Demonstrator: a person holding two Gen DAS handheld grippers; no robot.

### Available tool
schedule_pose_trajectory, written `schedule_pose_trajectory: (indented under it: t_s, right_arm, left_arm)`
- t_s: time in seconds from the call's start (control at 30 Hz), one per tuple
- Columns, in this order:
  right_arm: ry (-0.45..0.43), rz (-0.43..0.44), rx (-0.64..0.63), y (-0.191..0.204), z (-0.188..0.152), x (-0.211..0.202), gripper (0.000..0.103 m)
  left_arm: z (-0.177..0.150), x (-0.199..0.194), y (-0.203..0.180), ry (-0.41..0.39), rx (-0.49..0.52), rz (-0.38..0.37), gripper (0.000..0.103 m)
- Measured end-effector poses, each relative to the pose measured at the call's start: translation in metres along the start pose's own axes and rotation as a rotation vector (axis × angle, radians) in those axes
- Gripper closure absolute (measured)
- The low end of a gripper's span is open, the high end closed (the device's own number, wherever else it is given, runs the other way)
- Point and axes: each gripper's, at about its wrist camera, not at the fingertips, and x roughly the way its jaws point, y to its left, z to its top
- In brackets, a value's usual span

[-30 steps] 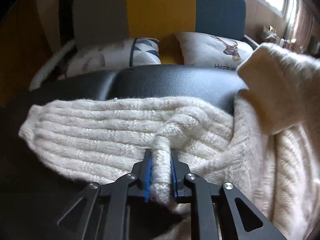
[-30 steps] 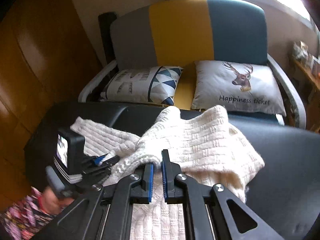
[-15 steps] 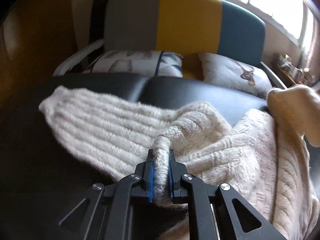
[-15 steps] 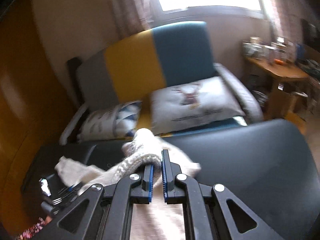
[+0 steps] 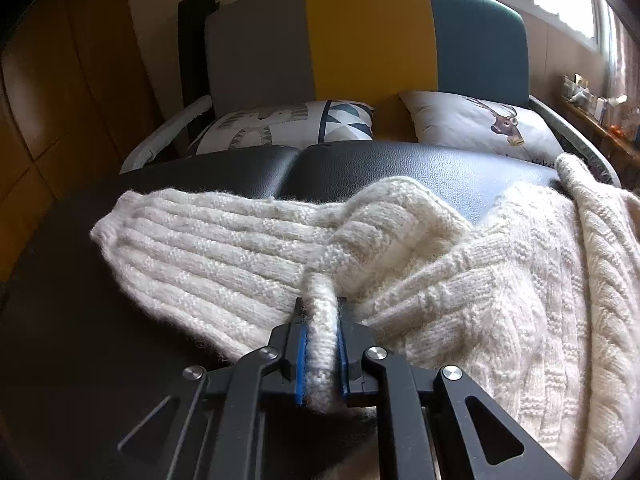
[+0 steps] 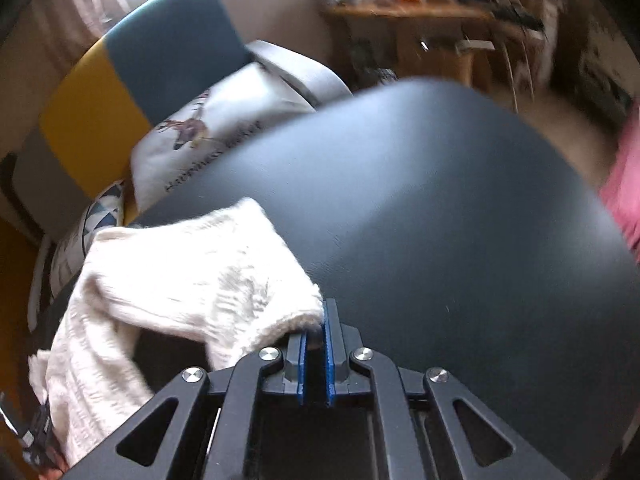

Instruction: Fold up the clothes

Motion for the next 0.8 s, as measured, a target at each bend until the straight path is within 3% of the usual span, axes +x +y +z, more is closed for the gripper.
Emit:
schedule_pose_trajectory:
  t_s: [0.17, 0.2, 0.33, 0.4, 0.47, 0.53, 0.67, 0.8]
  right_arm:
    - [0.105, 0.073, 0.016, -0.028, 0.003, 0.02, 0.094]
    - [0.103, 0.057, 0.007, -0.032, 0.006, 0.015, 0.082]
    - [-0.124, -0.099, -0.044, -0.017, 0.012, -0.048, 0.074]
    - [-0.194, -0.077, -0.139, 0.007, 0.011, -0.071, 0.074]
    - [-0.203, -0.054, -0.265, 0.038, 0.01, -0.079, 0.072]
    - [-0.152, -0.037, -0.404, 0.07, 0.006, -0.068, 0.07]
    - [-0.106, -0.015, -0.531, 0.103, 0.002, -0.036, 0.07]
    - [0.022, 0.061, -0.519, 0.126, 0.008, 0.012, 0.07]
  left_arm:
    - [0.0, 0.0, -0.005, 0.001, 0.013, 0.02, 0.091]
    - [-0.001, -0.001, -0.004, 0.0, 0.012, 0.018, 0.09]
    - [-0.001, -0.001, -0.005, 0.001, 0.008, 0.024, 0.086]
    - [0.001, -0.001, -0.008, 0.005, 0.023, 0.045, 0.083]
    - [0.005, -0.006, -0.009, 0.011, 0.03, 0.056, 0.067]
    - [0.011, -0.014, -0.009, 0.019, 0.032, 0.056, 0.045]
    - [0.027, -0.036, -0.011, -0.036, -0.015, 0.024, 0.031]
    - [0.044, -0.032, -0.031, 0.002, -0.006, -0.048, 0.017]
